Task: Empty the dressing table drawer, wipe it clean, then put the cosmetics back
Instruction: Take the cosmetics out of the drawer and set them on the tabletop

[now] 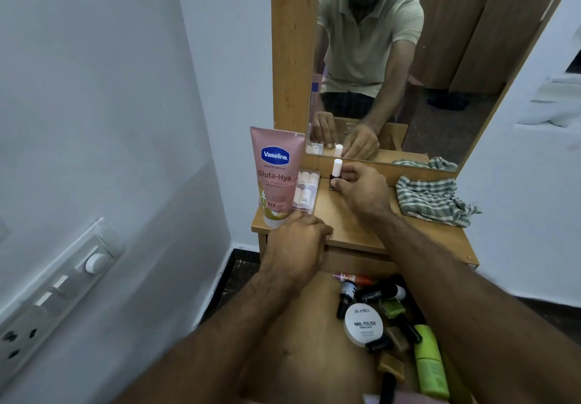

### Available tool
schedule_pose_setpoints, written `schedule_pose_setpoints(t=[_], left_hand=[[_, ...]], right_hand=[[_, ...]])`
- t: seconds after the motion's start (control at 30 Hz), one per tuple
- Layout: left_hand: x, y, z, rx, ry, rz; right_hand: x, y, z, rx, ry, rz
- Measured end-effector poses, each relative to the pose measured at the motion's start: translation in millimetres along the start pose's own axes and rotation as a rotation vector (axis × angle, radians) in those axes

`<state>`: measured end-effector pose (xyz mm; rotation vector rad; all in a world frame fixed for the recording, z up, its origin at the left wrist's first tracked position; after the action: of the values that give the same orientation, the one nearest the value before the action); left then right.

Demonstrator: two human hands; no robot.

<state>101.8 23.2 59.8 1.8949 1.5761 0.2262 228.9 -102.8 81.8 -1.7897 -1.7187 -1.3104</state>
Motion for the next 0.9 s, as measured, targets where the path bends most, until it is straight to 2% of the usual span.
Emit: schedule_pose_setpoints(t=[0.13, 0.23, 0.3, 0.4, 0.5, 0.63, 0.73, 0.9], left_hand=[[2, -1, 0, -0.015, -0.02, -0.034], [1, -7, 2, -0.032, -0.036, -0.045], [1, -14, 5, -0.023, -0.046, -0.039], [0, -27, 11, 0.054, -0.035, -0.021], [-1, -32, 14, 0.122, 0.006, 0.001], [-2, -36, 14, 0.149, 0.066, 0.007], [-3, -39, 15, 0.163, 0.092, 0.009], [-4, -39, 14, 0.195, 0.101, 0.011]], right_hand=[[-13, -14, -17, -0.033, 0.055, 0.073], [-16, -38, -42, -0.01, 0.039, -0.017], [-17, -59, -55, 0.074, 0.024, -0.082], [-16, -94, -61, 0.278, -0.181, -0.221], [-8, -117, -57, 0.347, -0.452, -0.453], [-27, -141, -37, 0.519, -0.702, -0.54], [-47, -153, -24, 0.615, -0.772, -0.626], [-57, -155, -14, 0.641, -0.804, -0.745]])
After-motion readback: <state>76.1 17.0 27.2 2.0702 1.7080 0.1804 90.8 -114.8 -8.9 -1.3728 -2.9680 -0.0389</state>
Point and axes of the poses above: each hand's wrist, its own y-axis towards the middle knuckle, its own z-axis out of the palm, x = y × z, the point moved 6 cm from there along y, towards the middle knuckle, and after that the axes turned 14 degrees about -x, right-handed, at the moved point
